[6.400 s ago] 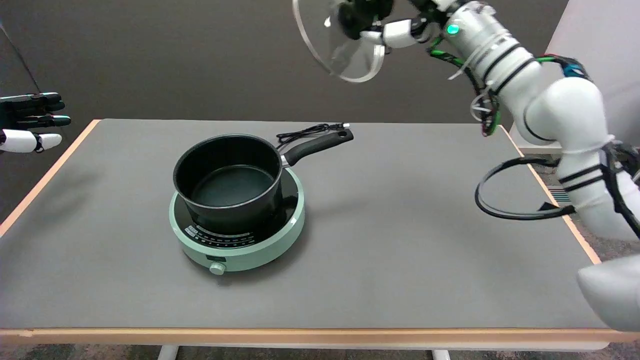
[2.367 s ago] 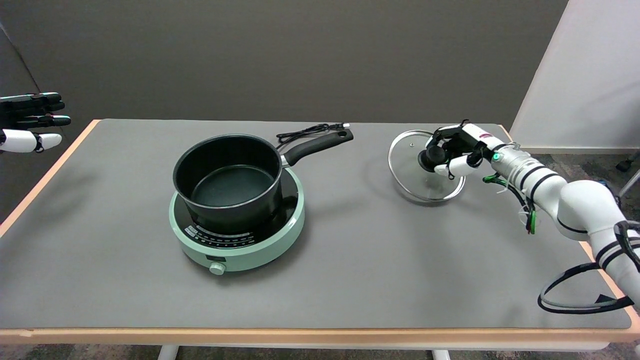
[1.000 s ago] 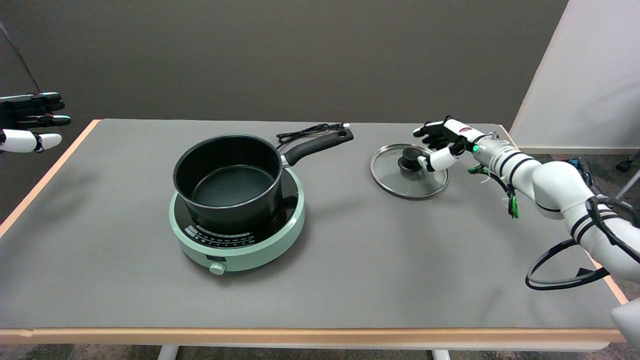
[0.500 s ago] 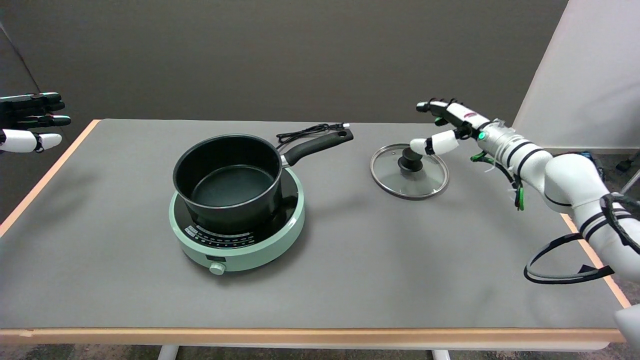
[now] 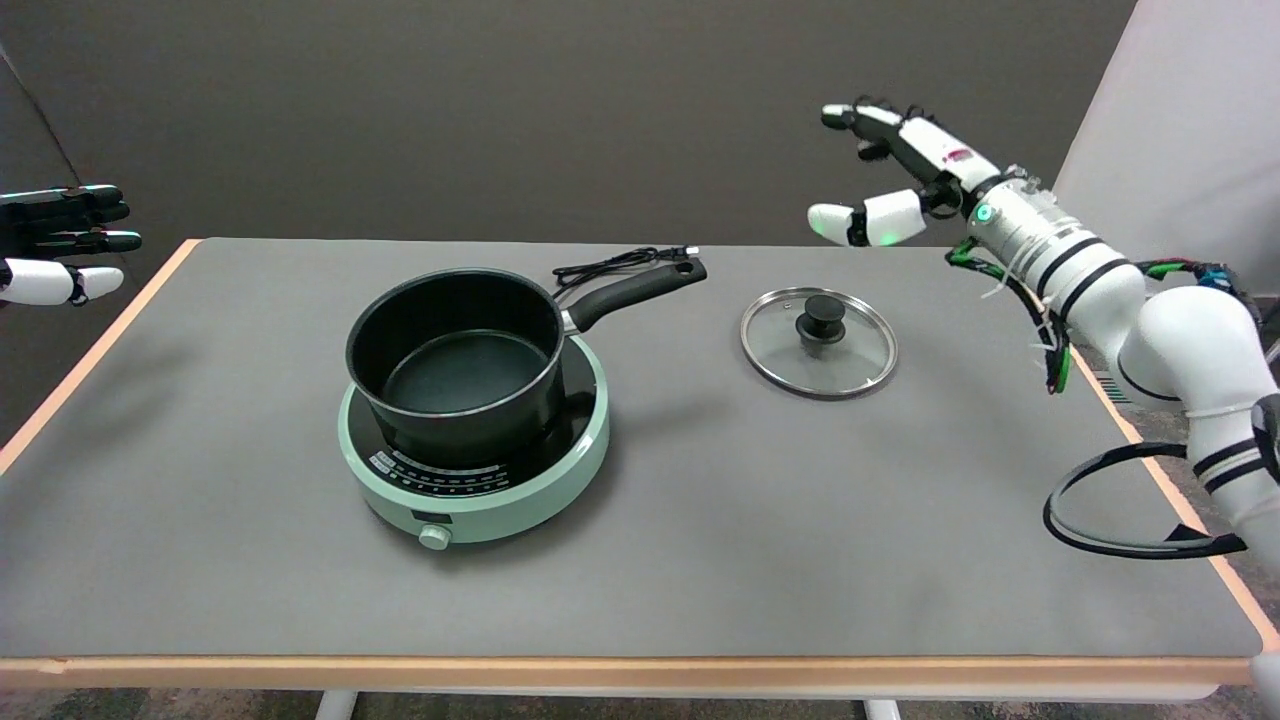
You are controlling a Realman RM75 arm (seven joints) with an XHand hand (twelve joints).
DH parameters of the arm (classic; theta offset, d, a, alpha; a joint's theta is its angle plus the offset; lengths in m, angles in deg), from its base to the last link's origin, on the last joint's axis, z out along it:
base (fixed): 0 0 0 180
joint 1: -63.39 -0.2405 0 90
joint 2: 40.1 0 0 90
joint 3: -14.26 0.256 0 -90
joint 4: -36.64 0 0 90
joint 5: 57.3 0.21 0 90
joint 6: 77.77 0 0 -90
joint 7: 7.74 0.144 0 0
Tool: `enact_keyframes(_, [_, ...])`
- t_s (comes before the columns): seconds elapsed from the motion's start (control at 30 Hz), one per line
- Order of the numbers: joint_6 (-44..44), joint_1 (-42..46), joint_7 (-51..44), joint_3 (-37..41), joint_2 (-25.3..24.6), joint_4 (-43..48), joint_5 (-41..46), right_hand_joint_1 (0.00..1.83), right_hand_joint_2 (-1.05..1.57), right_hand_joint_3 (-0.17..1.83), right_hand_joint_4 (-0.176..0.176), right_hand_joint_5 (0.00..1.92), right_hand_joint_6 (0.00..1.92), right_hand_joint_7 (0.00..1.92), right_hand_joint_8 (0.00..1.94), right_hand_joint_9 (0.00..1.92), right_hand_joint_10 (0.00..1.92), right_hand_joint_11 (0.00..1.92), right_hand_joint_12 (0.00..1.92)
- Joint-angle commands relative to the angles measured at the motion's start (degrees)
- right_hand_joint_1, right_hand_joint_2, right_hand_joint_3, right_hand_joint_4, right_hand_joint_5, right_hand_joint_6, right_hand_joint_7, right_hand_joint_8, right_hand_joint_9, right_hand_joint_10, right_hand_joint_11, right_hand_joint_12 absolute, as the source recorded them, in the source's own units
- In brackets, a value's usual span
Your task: Place the pot lid onto the table.
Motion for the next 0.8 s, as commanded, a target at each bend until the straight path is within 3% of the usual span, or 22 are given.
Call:
enact_keyframes(0.03, [-6.0, 6.2, -0.3, 0.2, -3.2, 25.0, -14.8, 0.77, 0.36, 0.92, 0.027, 0.26, 0.16, 0.21, 0.16, 0.18, 0.24, 0.21, 0.62])
enact_keyframes(0.27, [-16.0, 6.3, -0.4, -7.8, -6.6, 27.0, -34.6, 0.81, 0.37, 0.95, 0.025, 0.27, 0.16, 0.22, 0.16, 0.18, 0.23, 0.20, 0.58])
enact_keyframes(0.47, [-21.3, 6.7, -0.4, -9.3, -12.5, 27.2, -50.8, 0.83, 0.36, 0.96, 0.027, 0.26, 0.16, 0.18, 0.15, 0.14, 0.22, 0.17, 0.55])
enact_keyframes(0.8, [-30.8, 8.2, 0.1, -12.7, -16.4, 27.5, -60.7, 0.82, 0.37, 0.96, 0.029, 0.19, 0.15, 0.11, 0.15, 0.09, 0.20, 0.15, 0.51])
